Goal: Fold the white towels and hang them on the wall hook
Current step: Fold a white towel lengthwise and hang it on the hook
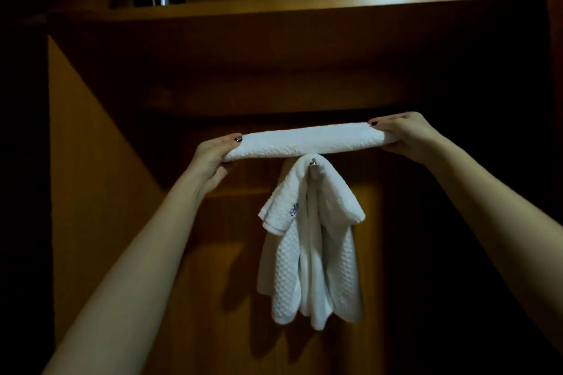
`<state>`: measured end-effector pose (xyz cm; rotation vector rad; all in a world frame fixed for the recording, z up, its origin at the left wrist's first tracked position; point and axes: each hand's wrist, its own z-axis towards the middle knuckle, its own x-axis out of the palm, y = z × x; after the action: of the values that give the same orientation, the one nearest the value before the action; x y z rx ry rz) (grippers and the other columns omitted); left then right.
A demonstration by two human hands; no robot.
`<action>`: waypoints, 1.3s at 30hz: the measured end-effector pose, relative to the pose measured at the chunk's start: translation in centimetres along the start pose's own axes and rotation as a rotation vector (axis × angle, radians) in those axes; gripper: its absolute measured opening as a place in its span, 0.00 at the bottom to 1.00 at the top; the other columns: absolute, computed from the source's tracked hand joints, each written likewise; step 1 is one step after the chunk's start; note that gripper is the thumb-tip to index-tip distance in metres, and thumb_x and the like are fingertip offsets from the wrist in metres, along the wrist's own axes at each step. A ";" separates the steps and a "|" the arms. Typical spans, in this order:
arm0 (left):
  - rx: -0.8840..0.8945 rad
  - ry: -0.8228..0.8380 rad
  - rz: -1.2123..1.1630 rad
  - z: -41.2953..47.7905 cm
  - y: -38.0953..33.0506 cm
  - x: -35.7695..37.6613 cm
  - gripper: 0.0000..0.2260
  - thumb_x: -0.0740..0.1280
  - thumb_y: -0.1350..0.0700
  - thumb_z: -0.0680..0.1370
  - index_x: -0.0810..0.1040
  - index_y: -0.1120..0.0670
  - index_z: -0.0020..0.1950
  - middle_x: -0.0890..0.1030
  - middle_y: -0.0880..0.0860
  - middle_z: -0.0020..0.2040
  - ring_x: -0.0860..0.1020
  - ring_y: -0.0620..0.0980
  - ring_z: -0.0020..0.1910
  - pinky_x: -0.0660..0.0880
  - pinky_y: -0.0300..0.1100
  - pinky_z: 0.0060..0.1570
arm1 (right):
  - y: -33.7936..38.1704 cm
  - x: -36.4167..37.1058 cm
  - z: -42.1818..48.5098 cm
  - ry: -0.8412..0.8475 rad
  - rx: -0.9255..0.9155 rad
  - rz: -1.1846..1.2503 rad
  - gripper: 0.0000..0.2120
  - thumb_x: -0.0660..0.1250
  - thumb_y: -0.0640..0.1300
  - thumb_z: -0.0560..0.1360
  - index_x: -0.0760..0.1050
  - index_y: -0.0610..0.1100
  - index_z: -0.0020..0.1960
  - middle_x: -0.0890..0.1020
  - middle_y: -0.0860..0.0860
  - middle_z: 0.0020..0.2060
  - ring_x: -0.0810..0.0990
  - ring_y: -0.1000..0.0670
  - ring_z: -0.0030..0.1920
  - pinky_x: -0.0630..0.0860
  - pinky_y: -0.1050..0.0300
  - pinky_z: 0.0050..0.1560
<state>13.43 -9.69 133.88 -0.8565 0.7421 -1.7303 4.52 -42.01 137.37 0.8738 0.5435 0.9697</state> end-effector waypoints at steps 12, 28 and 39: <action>-0.321 0.143 -0.365 -2.7 9.8 -0.3 0.05 0.69 0.61 0.68 0.85 0.58 0.37 0.82 0.52 0.36 0.79 0.42 0.33 0.76 0.33 0.32 | -11.2 2.1 -4.4 0.080 0.115 0.229 0.10 0.63 0.30 0.76 0.81 0.39 0.44 0.82 0.46 0.35 0.78 0.55 0.29 0.73 0.64 0.27; 0.286 -0.160 0.478 -7.1 11.4 4.0 0.11 0.62 0.51 0.80 0.79 0.52 0.59 0.70 0.51 0.68 0.69 0.46 0.67 0.66 0.39 0.63 | -14.4 5.4 -8.4 -0.162 -0.187 -0.002 0.14 0.62 0.46 0.80 0.82 0.38 0.51 0.80 0.45 0.53 0.74 0.59 0.48 0.70 0.65 0.52; 0.522 -0.257 0.930 -9.9 13.2 7.3 0.06 0.66 0.56 0.78 0.75 0.58 0.47 0.73 0.47 0.34 0.71 0.45 0.30 0.60 0.35 0.30 | -14.9 8.5 -10.9 -0.116 -0.468 -0.312 0.07 0.63 0.38 0.77 0.74 0.36 0.52 0.75 0.46 0.36 0.72 0.49 0.35 0.65 0.57 0.37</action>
<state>10.42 -19.69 119.13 -0.2677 0.3748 -0.8769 7.64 -34.53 118.76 0.4066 0.3201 0.7130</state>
